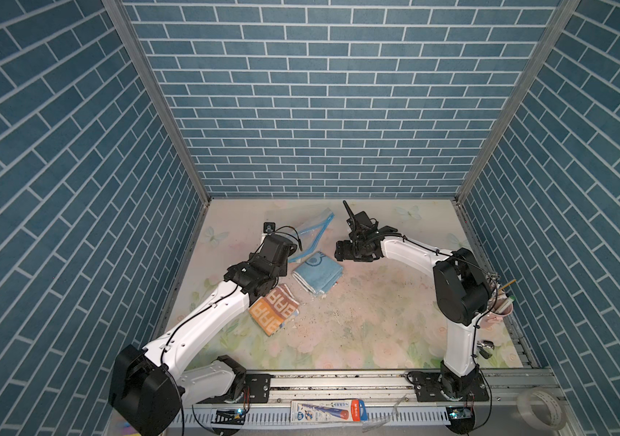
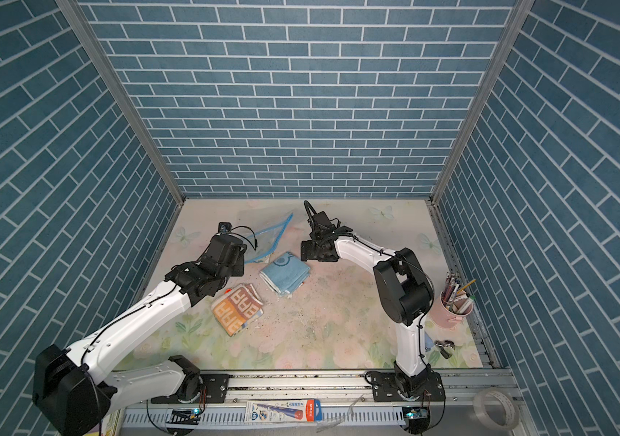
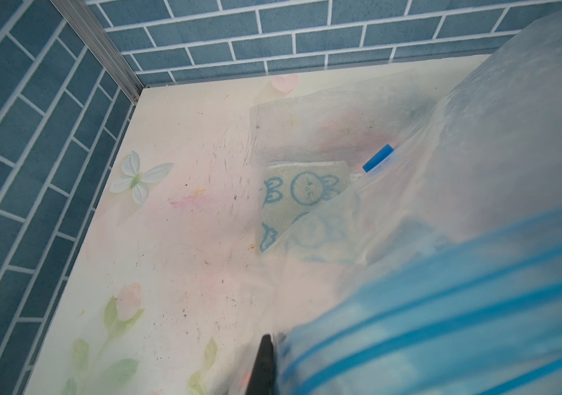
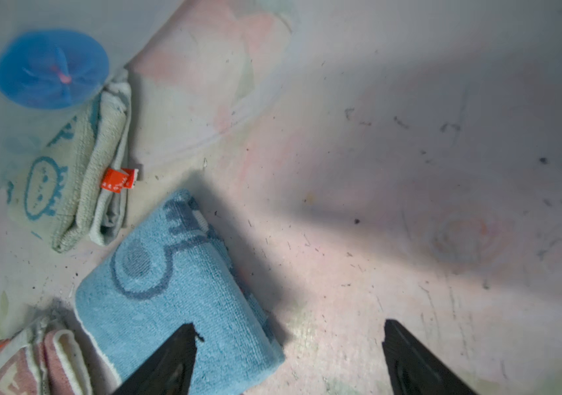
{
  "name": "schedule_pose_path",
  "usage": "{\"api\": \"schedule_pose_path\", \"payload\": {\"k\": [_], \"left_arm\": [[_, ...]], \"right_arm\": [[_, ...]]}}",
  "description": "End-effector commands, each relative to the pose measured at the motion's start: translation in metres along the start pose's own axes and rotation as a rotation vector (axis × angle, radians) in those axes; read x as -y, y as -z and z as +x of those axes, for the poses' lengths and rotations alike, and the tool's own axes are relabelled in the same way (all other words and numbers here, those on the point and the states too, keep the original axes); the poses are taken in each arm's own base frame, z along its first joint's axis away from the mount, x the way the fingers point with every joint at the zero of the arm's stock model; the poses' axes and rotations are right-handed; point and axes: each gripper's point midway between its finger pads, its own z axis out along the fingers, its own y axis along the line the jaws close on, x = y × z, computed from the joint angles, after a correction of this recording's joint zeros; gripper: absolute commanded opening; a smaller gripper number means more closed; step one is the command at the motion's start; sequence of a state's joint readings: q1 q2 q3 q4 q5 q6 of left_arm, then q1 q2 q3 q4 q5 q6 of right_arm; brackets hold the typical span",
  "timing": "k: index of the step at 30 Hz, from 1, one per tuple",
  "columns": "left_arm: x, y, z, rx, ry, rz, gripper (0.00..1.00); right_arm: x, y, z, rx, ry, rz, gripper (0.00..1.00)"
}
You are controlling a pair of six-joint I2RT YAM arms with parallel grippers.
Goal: Place the folded towel into the vacuum bag
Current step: Move the towel to the center of the board.
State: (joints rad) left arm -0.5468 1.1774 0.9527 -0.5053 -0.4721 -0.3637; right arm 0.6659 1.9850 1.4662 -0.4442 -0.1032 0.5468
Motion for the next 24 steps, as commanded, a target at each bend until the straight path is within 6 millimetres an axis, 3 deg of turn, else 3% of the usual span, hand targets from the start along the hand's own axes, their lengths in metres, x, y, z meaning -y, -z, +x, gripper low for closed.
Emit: {"api": "schedule_pose_path", "payload": {"k": [1,6,12,19,24], "left_arm": [[-0.003,-0.004,0.002,-0.002,0.040,0.010,0.00],[-0.005,-0.005,0.001,-0.004,0.050,0.014,0.00],[-0.007,-0.005,0.002,0.001,0.047,0.005,0.00],[-0.005,-0.005,0.001,0.001,0.047,0.015,0.00],[-0.004,-0.003,0.000,0.005,0.048,0.022,0.00]], "right_arm": [[-0.015,-0.017,0.024,-0.076,0.047,-0.045,0.84],[-0.015,-0.031,0.032,-0.092,0.065,-0.025,0.76],[0.016,-0.039,0.048,-0.111,0.028,0.106,0.56],[0.047,-0.025,0.062,-0.069,-0.036,0.187,0.22],[0.078,-0.014,0.064,-0.059,-0.122,0.214,0.17]]}}
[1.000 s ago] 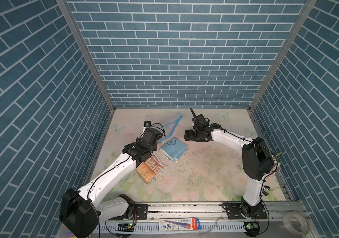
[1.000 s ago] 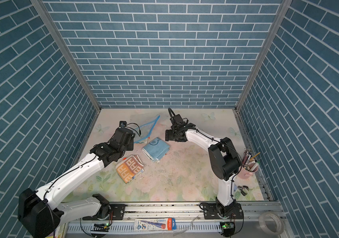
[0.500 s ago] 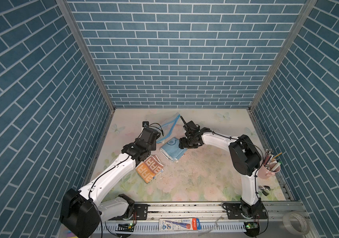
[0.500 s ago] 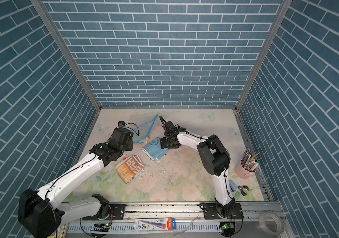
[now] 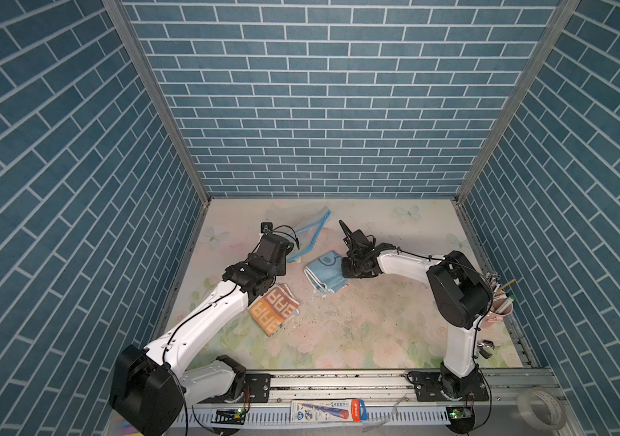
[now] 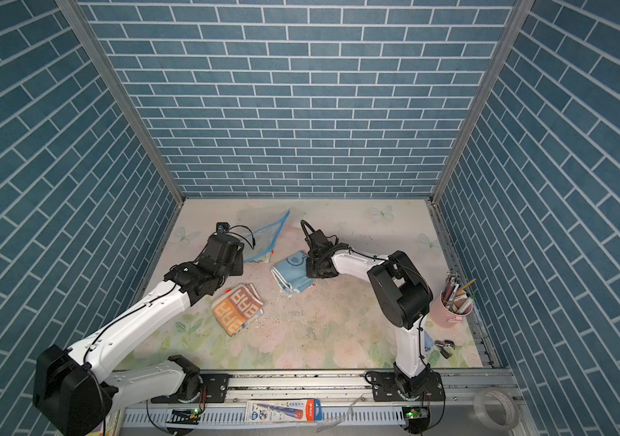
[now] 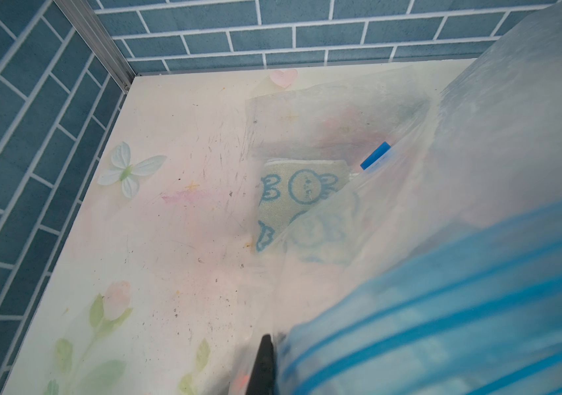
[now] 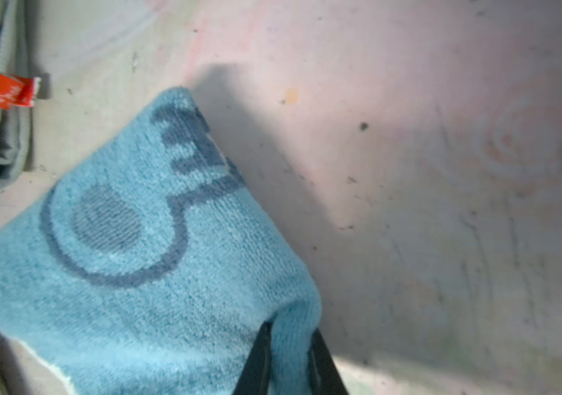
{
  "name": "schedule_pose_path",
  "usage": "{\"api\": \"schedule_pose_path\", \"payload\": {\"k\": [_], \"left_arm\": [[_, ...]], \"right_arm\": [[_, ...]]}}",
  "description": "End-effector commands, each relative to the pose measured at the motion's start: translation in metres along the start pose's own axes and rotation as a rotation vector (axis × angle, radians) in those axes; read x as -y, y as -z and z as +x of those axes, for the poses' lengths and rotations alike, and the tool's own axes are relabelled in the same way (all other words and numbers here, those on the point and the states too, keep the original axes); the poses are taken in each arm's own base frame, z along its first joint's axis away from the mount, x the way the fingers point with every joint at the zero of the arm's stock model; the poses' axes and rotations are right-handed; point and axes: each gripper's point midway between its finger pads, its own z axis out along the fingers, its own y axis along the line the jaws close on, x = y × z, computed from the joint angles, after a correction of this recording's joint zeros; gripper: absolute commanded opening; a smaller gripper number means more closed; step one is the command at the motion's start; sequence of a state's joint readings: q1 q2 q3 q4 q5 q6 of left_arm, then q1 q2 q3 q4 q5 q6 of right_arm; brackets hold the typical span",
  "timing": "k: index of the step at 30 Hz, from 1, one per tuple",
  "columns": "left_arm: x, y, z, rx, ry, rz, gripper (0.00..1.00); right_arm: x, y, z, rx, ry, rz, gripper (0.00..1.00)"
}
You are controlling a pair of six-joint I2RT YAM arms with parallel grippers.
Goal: Place the folded towel into the vacuum bag
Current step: Move the towel to the center of the board.
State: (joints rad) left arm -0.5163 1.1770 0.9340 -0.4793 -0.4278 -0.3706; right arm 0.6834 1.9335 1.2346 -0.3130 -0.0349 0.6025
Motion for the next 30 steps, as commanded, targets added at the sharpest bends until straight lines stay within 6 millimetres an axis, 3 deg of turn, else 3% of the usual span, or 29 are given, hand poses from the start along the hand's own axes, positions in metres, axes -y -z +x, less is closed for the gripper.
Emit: {"api": "schedule_pose_path", "payload": {"k": [1,6,10,13,17,19,22,25,30], "left_arm": [[-0.002,0.004,-0.004,0.020,0.016,0.005,0.00],[0.005,0.009,-0.006,0.034,-0.022,0.008,0.00],[0.018,0.011,-0.003,0.033,-0.061,0.016,0.00],[0.026,0.012,-0.002,0.033,-0.076,0.021,0.00],[0.035,0.012,-0.003,0.041,-0.079,0.028,0.00],[0.040,0.012,-0.004,0.045,-0.084,0.029,0.00],[0.044,0.010,-0.002,0.043,-0.077,0.036,0.00],[0.044,0.009,-0.001,0.044,-0.077,0.036,0.00],[0.041,0.010,-0.002,0.055,-0.084,0.025,0.00]], "right_arm": [[0.056,0.003,0.015,-0.043,-0.097,0.147,0.17],[0.105,0.022,0.010,-0.044,-0.192,0.205,0.22],[0.128,0.042,0.002,-0.028,-0.233,0.241,0.44],[0.129,0.063,-0.008,0.020,-0.291,0.258,0.58],[0.128,0.087,-0.011,0.103,-0.529,0.243,0.64],[0.132,0.094,-0.001,0.146,-0.729,0.237,0.65],[0.127,0.093,0.016,0.175,-0.999,0.159,0.65],[0.115,0.090,0.024,0.167,-1.142,0.116,0.65],[0.093,0.092,0.003,0.185,-1.155,0.102,0.69]]}}
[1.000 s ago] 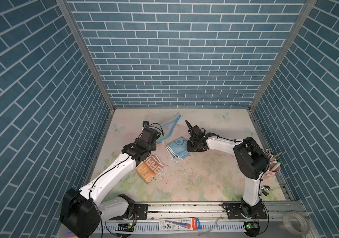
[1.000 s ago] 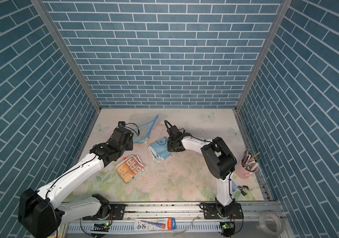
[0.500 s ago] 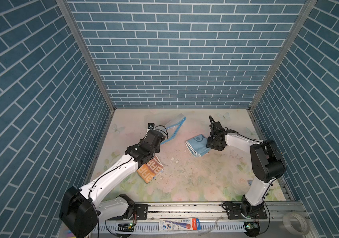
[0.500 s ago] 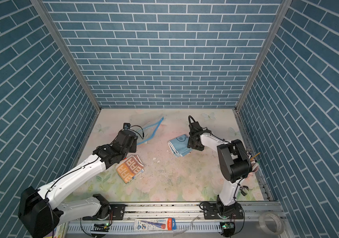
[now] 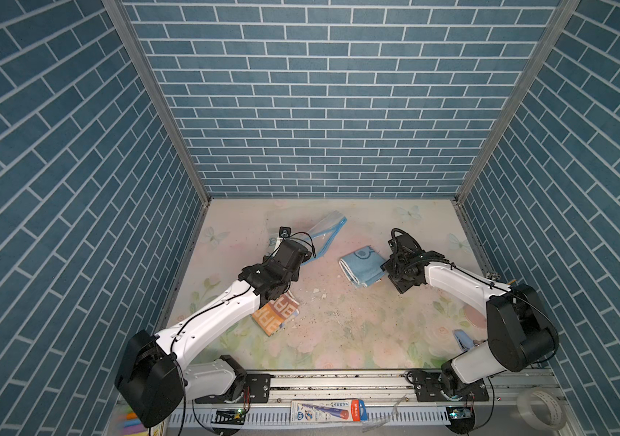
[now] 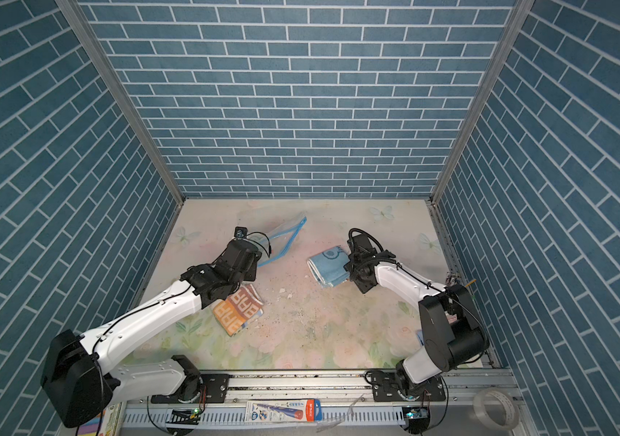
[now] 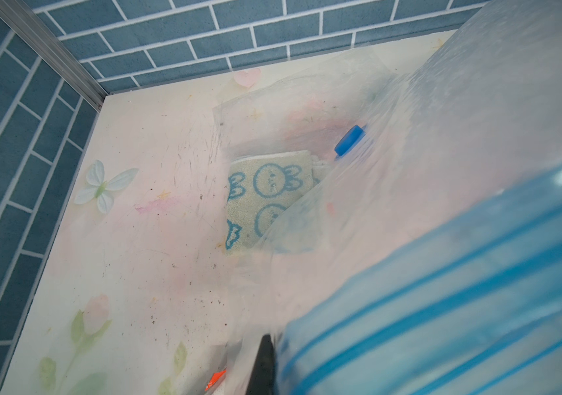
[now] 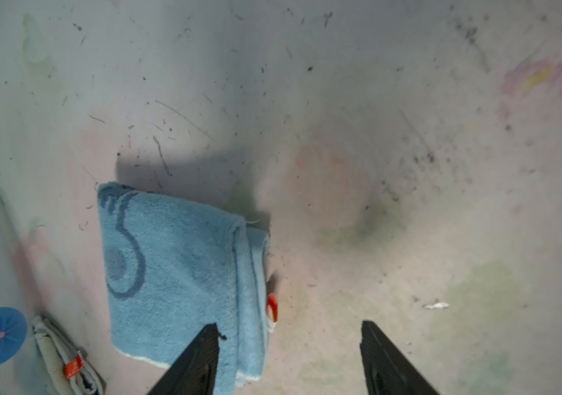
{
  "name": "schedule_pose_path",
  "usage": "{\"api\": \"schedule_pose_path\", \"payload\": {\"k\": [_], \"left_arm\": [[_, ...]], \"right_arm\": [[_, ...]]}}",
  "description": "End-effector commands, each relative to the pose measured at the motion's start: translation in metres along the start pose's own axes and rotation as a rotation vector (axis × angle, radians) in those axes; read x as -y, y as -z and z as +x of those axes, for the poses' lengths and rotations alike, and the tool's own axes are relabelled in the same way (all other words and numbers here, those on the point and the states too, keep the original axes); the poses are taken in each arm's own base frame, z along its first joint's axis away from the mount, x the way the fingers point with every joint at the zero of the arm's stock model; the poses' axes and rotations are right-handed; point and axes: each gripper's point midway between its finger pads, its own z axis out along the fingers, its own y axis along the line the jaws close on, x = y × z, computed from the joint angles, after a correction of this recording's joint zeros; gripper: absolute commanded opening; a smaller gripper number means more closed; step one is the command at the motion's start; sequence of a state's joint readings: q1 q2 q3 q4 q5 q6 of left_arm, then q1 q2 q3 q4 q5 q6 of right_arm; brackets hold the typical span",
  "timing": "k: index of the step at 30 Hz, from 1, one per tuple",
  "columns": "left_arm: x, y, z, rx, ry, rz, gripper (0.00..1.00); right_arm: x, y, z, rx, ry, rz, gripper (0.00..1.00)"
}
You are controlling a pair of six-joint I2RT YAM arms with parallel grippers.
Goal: Place the folded towel into the vacuum bag
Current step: Move the towel to the center of the board, then pick up the towel from the center of the board.
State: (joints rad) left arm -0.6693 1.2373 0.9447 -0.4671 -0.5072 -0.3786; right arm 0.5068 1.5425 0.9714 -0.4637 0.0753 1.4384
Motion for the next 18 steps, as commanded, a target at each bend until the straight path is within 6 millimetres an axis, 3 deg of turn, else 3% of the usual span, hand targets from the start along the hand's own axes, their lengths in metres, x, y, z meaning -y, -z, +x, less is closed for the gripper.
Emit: {"api": "schedule_pose_path", "payload": {"k": [1,7,18], "left_arm": [[-0.001,0.004,-0.013,0.044,0.025,-0.010,0.00],[-0.001,0.004,-0.012,0.048,0.030,-0.008,0.00],[0.004,-0.002,-0.009,0.035,0.025,-0.002,0.00]], "right_arm": [[-0.024,0.003,0.002,0.008,-0.176,-0.027,0.69],[-0.032,-0.014,0.017,-0.036,-0.202,0.015,0.69],[-0.017,-0.026,0.031,-0.022,-0.220,0.082,0.69]]}}
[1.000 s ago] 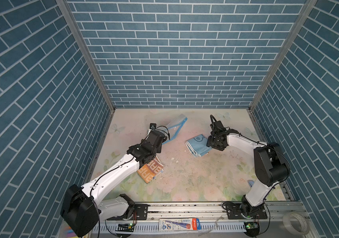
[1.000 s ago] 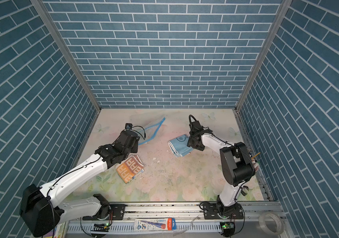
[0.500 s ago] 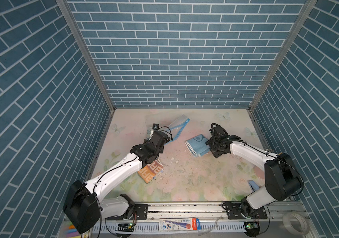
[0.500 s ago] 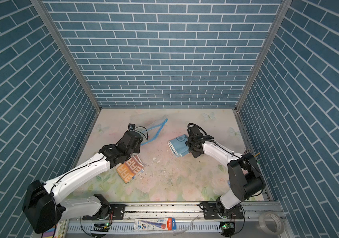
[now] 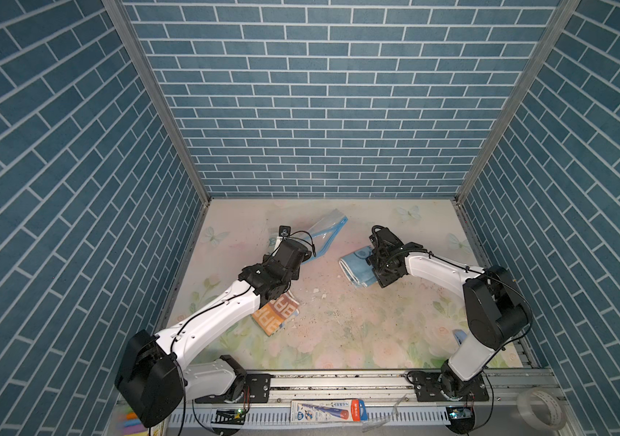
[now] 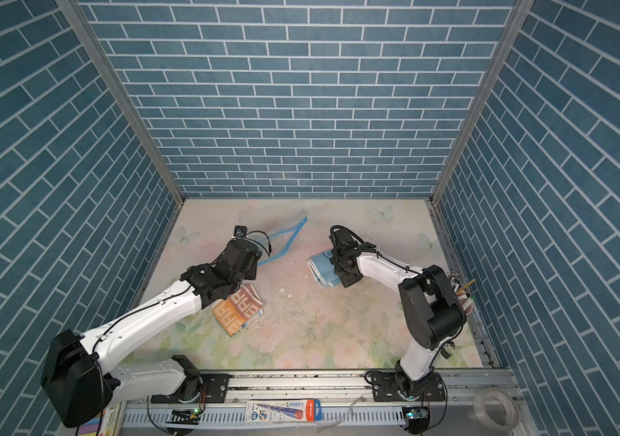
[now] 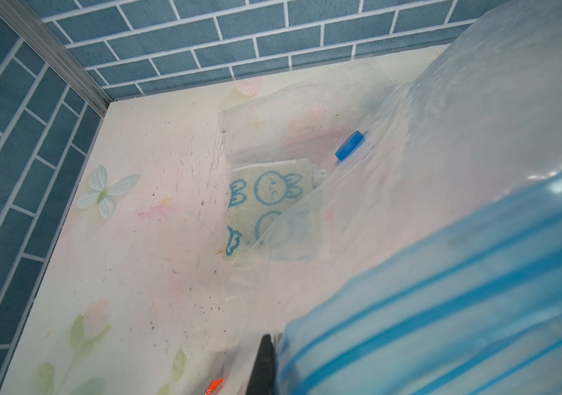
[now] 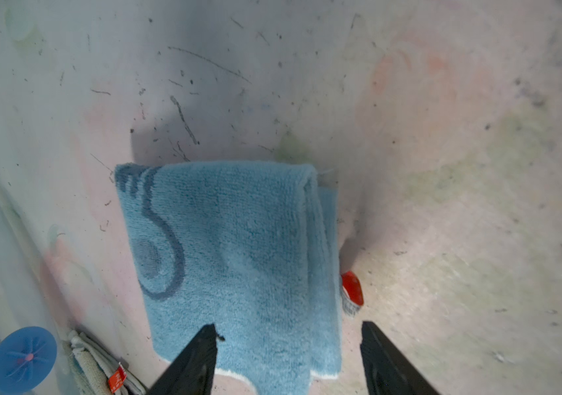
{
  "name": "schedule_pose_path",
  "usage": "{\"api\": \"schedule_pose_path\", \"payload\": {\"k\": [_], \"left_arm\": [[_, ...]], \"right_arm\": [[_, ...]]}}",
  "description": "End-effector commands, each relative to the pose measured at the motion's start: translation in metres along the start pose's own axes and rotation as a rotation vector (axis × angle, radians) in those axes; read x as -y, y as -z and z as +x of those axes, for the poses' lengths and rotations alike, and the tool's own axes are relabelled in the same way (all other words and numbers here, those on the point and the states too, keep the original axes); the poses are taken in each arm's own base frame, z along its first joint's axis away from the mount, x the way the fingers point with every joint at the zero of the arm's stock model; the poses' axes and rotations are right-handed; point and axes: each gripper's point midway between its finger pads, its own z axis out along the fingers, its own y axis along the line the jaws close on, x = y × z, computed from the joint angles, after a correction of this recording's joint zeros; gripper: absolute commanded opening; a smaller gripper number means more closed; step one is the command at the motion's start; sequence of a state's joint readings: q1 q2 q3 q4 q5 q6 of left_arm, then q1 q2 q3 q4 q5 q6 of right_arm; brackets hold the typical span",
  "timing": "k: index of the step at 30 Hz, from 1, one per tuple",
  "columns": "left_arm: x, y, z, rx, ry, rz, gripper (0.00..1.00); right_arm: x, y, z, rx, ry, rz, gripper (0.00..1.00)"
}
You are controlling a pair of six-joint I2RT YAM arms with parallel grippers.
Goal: Place the folded towel into the vacuum bag
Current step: Pick up the towel from the center of the board.
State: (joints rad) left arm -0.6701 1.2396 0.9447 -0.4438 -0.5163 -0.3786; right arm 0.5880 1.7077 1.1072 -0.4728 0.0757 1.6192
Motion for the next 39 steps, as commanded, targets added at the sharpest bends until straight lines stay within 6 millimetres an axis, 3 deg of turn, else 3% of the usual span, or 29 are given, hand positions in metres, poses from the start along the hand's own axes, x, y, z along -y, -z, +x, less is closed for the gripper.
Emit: {"api": "schedule_pose_path", "payload": {"k": [1,7,17,21,30,35,39], "left_arm": [[0.004,-0.002,-0.004,0.012,0.015,0.001,0.00],[0.004,-0.002,-0.004,0.012,0.017,0.000,0.00],[0.003,-0.002,-0.003,0.008,0.015,-0.002,0.00],[0.003,-0.002,-0.002,0.008,0.015,-0.001,0.00],[0.003,-0.001,-0.003,0.004,0.013,0.000,0.00],[0.004,0.003,-0.003,0.007,0.010,0.002,0.00],[0.007,0.006,-0.004,0.022,-0.004,-0.007,0.00]], "right_arm": [[0.012,-0.006,0.004,0.006,-0.116,0.051,0.69],[0.014,-0.020,0.017,-0.031,-0.115,0.074,0.66],[0.022,-0.044,0.019,-0.027,-0.105,0.124,0.49],[0.031,-0.053,0.016,-0.012,-0.096,0.155,0.33],[0.035,-0.064,0.016,-0.032,-0.057,0.137,0.11],[0.015,-0.053,0.013,-0.056,0.063,0.014,0.05],[-0.006,-0.019,-0.002,-0.034,0.196,-0.136,0.00]]}}
